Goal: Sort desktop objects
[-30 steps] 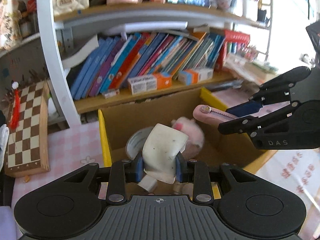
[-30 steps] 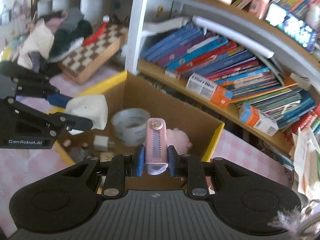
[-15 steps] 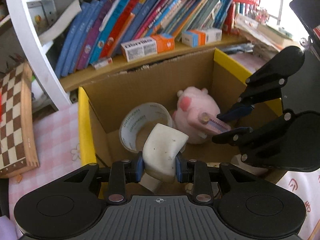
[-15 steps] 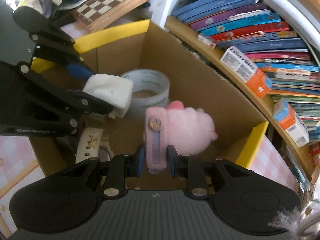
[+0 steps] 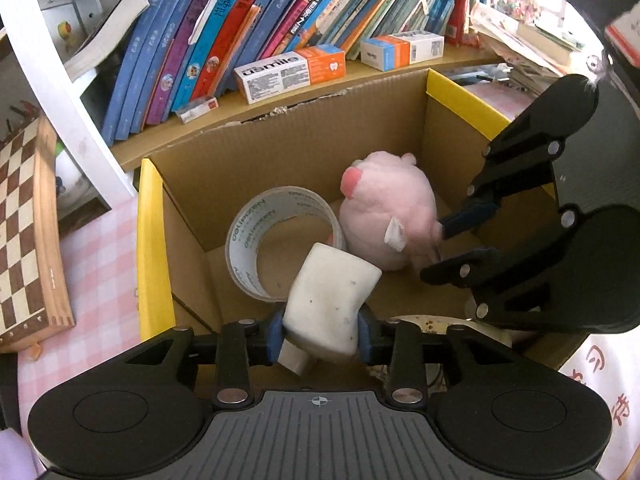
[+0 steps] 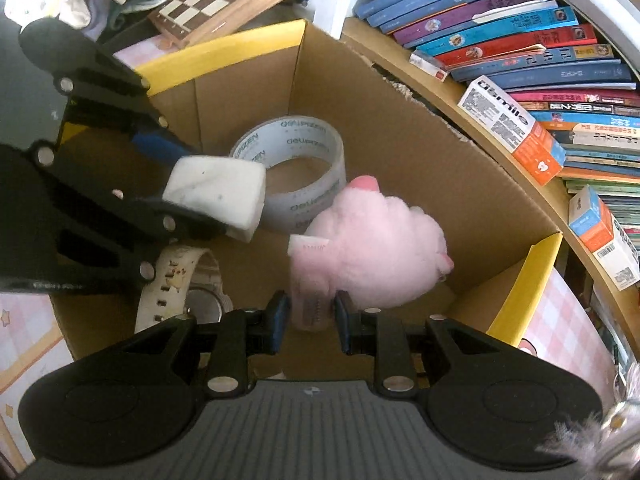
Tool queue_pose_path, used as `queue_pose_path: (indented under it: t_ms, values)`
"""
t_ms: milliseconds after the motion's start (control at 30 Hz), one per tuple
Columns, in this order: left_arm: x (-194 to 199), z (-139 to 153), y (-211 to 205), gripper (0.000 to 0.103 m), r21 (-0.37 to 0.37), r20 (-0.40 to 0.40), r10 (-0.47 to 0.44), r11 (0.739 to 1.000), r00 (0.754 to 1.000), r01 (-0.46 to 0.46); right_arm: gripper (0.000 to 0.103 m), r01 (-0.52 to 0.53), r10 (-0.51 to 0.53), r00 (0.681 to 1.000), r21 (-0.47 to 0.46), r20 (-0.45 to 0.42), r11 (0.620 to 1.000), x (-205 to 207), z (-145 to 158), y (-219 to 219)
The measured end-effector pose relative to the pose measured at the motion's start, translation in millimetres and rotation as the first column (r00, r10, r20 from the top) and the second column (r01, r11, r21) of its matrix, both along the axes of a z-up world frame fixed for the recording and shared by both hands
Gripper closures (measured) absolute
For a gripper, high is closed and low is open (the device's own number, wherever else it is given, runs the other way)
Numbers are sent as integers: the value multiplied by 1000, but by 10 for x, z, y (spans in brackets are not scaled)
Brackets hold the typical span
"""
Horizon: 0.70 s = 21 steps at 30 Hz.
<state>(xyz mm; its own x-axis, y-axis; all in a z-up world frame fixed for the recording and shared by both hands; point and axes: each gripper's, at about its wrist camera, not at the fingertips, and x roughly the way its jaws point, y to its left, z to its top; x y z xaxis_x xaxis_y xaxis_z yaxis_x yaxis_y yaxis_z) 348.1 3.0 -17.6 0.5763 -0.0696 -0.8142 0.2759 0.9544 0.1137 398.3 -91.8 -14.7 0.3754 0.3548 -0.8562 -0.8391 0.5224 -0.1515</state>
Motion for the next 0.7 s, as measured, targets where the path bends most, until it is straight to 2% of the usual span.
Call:
queue_pose_path:
  t_ms: [167, 267, 333, 467, 533, 700]
  values:
    - [-50, 57, -50, 52, 19, 31, -5, 1000, 1000, 5, 57, 5, -6, 1000, 26, 16, 1000, -8, 61, -35]
    - [-107, 129, -51, 37, 40, 72, 14, 999, 997, -17, 50, 9, -10, 999, 41, 45, 999, -33, 127, -84]
    - [-159, 204, -14, 26, 23, 101, 31, 999, 994, -34, 43, 28, -32, 998, 68, 52, 997, -40, 188, -143]
    - [-274, 365, 26, 21, -5, 168, 66, 998, 984, -66, 36, 60, -72, 993, 128, 91, 990, -115, 351, -263]
    - [-360, 452, 38, 16, -18, 212, 92, 996, 973, -91, 29, 79, -97, 990, 167, 107, 983, -176, 435, -323]
    - [-586, 627, 65, 12, -69, 296, 150, 988, 943, -135, 24, 135, -175, 975, 267, 135, 954, -364, 631, -450]
